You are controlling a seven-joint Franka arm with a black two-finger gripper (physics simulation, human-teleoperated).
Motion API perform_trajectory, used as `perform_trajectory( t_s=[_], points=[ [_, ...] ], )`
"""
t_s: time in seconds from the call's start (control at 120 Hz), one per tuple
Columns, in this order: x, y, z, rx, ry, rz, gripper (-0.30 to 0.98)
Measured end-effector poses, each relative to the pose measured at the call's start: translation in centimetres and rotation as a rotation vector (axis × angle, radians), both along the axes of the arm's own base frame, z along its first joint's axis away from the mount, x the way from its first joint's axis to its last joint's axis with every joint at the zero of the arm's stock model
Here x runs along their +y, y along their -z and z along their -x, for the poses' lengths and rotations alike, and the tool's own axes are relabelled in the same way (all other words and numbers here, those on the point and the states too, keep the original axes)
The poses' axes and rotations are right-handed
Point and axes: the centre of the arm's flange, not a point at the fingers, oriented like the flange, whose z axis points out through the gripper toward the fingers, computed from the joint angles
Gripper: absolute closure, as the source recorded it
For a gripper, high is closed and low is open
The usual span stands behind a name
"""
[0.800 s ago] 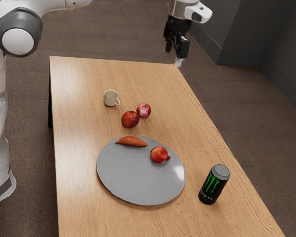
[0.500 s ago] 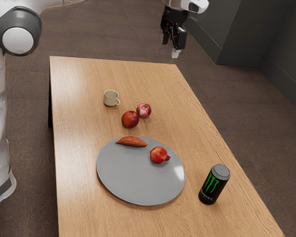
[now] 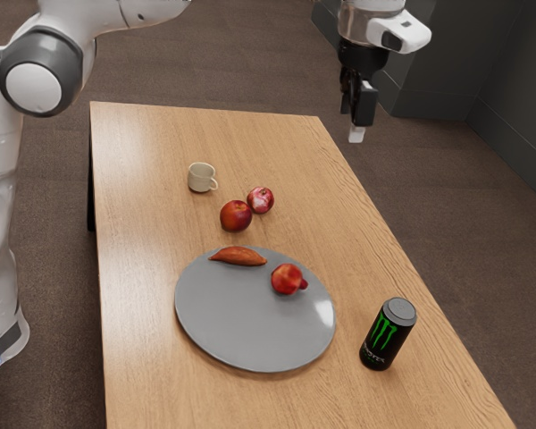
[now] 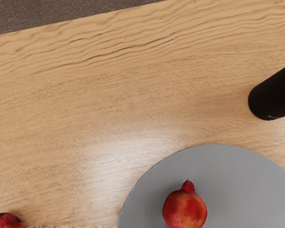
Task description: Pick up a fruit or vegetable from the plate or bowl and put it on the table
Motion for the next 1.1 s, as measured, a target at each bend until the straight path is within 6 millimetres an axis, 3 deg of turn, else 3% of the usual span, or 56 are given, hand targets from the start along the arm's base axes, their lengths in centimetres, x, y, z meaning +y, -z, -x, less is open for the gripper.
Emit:
perform_trajectory(
  t_s=[0.2, 0.383, 0.575, 0.717, 0.892, 1.1],
  points=[
    [0.0, 2.8, -1.9, 0.051, 0.003, 0.0, 0.0],
    [-3.3, 8.9, -2.5, 0.148, 0.057, -0.023, 0.0],
    [-5.4, 17.1, -0.8, 0.207, 0.094, -0.046, 0.0],
    [-5.7, 20.9, 1.2, 0.2, 0.102, -0.038, 0.0],
    [-6.0, 24.0, 2.4, 0.168, 0.106, -0.024, 0.0],
    [-6.6, 24.9, 2.6, 0.129, 0.115, -0.011, 0.0]
  ],
)
